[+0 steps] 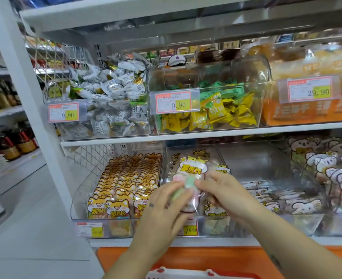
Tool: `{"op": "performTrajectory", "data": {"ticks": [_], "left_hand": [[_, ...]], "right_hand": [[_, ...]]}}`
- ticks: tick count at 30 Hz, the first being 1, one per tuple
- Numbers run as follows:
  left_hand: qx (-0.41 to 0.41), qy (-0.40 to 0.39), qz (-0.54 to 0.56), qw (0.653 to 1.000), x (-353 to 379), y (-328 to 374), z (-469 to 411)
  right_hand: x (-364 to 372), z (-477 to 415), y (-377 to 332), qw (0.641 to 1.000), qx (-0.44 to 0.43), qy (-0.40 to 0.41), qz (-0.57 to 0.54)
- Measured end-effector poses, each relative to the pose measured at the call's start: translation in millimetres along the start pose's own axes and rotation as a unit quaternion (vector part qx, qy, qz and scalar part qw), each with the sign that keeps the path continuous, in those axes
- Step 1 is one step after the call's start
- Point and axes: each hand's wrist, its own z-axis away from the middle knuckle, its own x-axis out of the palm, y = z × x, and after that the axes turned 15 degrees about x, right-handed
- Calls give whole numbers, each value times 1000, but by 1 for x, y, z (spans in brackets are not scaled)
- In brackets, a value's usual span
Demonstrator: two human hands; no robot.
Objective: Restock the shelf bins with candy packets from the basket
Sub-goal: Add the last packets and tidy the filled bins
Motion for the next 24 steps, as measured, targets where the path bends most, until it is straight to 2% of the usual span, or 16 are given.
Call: {"op": "performTrajectory", "data": {"ticks": [3,5,7,9,14,18,21,24], "left_hand": [[-108,-14,52,993,-13,-9,24],[-161,-119,87,976,-16,-10,31],[-173,-240,101,950,-10,-7,32],[-181,-293,98,934,-3,-4,23],[-238,-313,137,909,5,-8,11],[-264,-333,163,890,2,-12,6],[-323,-333,205,862,-1,-15,-2],[-349,-335,219,847,-4,-14,-9]], "right_hand": [[-11,4,-5,999,-41,16,1],[-16,6,-8,997,-52,30,45],[-18,5,-6,996,-47,33,74],[-18,3,-2,994,-35,32,95],[-15,-2,11,986,-15,29,164],[-8,-4,18,992,23,23,124],[-11,-9,19,997,39,22,66],[-11,-12,22,995,50,23,88]]}}
